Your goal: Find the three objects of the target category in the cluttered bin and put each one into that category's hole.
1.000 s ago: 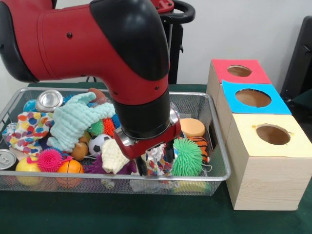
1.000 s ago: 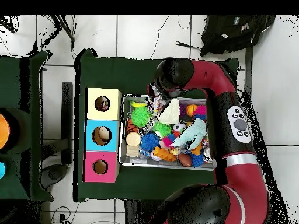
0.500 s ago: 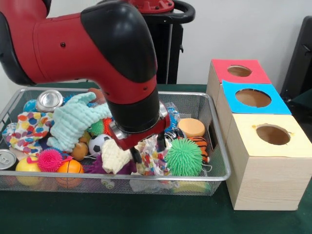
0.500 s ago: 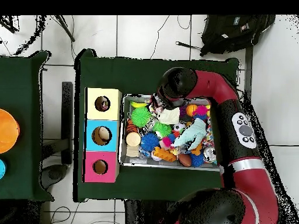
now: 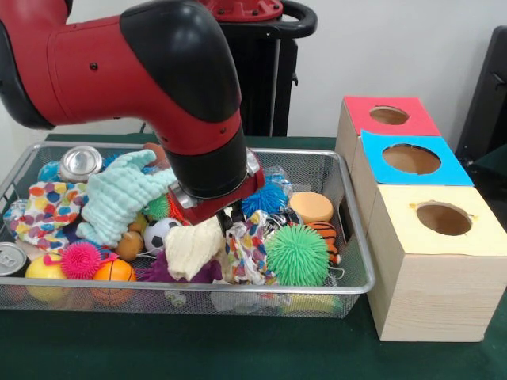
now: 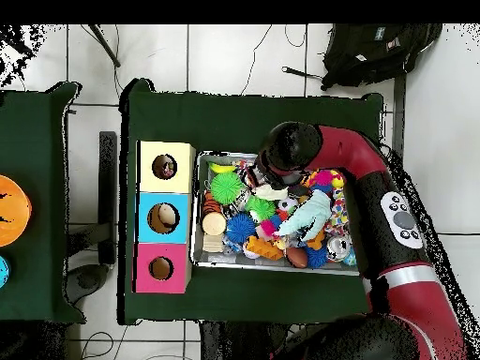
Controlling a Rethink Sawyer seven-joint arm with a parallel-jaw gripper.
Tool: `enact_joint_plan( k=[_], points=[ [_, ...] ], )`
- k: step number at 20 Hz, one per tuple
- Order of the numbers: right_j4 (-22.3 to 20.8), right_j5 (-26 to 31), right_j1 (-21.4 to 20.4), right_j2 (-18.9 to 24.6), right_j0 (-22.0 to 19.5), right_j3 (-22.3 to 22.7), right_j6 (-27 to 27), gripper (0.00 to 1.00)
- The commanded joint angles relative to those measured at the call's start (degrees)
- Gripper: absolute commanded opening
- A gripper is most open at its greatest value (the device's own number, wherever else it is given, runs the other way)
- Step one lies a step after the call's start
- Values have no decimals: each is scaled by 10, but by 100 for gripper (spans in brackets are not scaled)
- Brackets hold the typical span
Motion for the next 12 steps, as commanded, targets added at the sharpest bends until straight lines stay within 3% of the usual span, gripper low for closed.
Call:
enact_joint_plan(
  k=[1, 12],
  points=[
    [-14, -61, -17, -12, -14, 73, -16, 0],
    [0, -63, -35, -12, -5, 94, 12, 0]
  ],
)
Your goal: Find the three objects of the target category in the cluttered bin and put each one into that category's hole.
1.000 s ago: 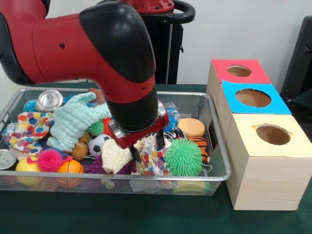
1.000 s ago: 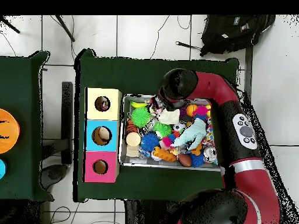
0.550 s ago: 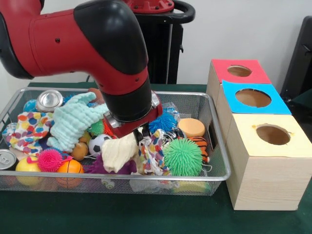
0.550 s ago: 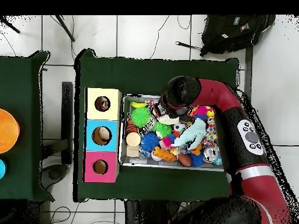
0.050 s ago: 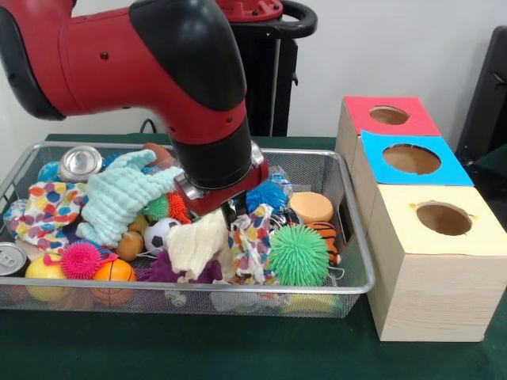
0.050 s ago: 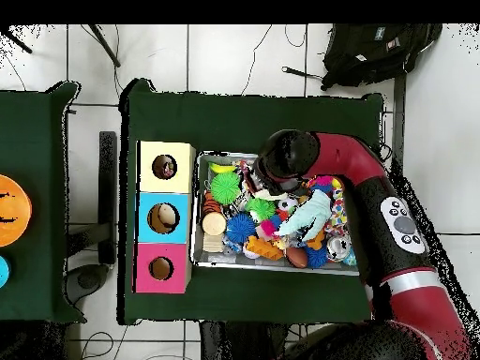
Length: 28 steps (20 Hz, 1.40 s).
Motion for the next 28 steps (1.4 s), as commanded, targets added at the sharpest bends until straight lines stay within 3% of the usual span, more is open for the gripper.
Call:
enact_joint_plan(
  k=[1, 12, 28],
  points=[
    [2, -35, -18, -11, 2, 51, 15, 0],
    [24, -7, -30, -12, 33, 27, 47, 0],
    [57, 34, -18, -33, 80, -48, 75, 0]
  ],
)
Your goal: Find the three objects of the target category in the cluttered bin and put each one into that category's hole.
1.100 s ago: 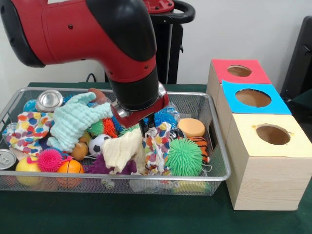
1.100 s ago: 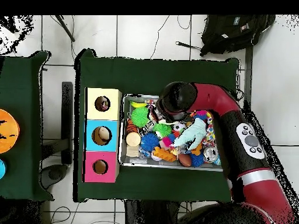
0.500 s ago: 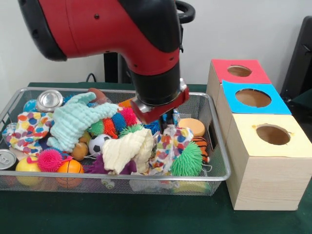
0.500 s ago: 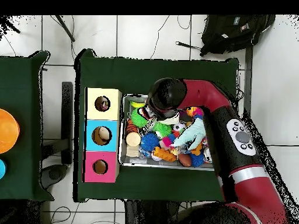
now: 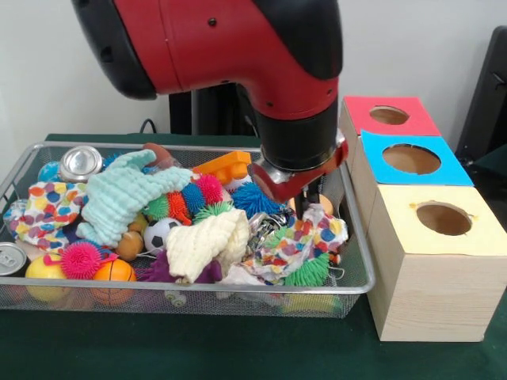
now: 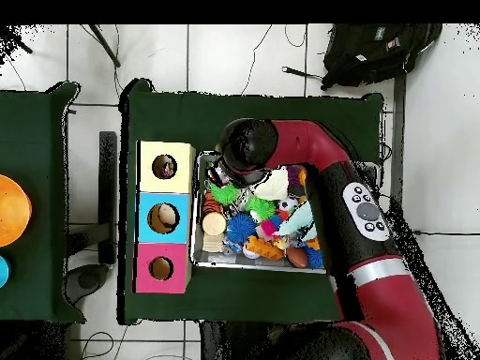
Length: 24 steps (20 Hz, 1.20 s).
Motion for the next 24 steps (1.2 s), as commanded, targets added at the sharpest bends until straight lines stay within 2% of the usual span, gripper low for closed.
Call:
enact_joint_plan(
  k=[1, 16, 24],
  points=[
    [23, 40, 9, -33, 11, -46, 74, 0],
    [37, 108, 20, -51, 25, -110, 56, 0],
    [46, 127, 7, -66, 32, -119, 69, 0]
  ],
)
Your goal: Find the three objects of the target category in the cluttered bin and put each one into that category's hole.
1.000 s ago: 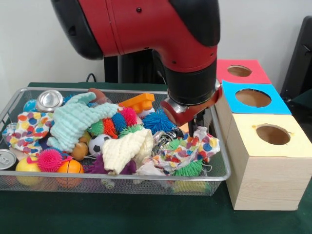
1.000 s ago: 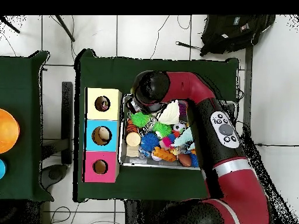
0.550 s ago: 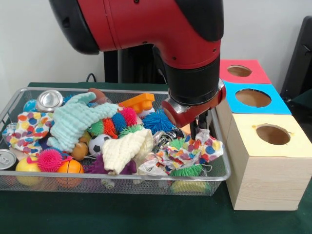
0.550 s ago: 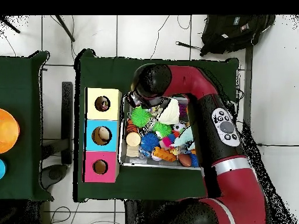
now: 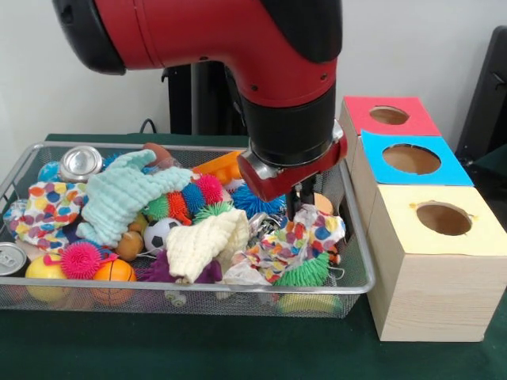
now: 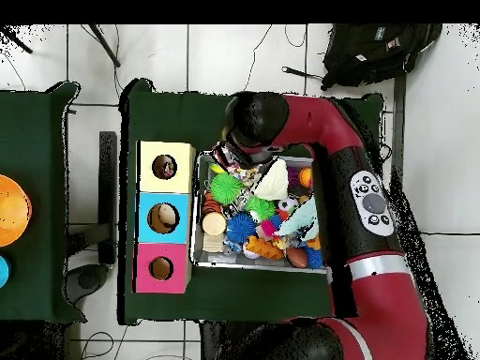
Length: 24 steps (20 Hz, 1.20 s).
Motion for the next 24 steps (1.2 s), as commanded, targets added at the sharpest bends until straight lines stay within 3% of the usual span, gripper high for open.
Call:
enact_joint_plan(
  k=[1, 14, 18, 24],
  points=[
    [12, 60, -2, -35, 7, -21, 73, 0],
    [14, 116, -35, -76, 55, -43, 116, 0],
    [16, 104, -44, -82, 71, -44, 124, 0],
    [32, 67, -57, -99, 91, -11, 154, 0]
  ],
)
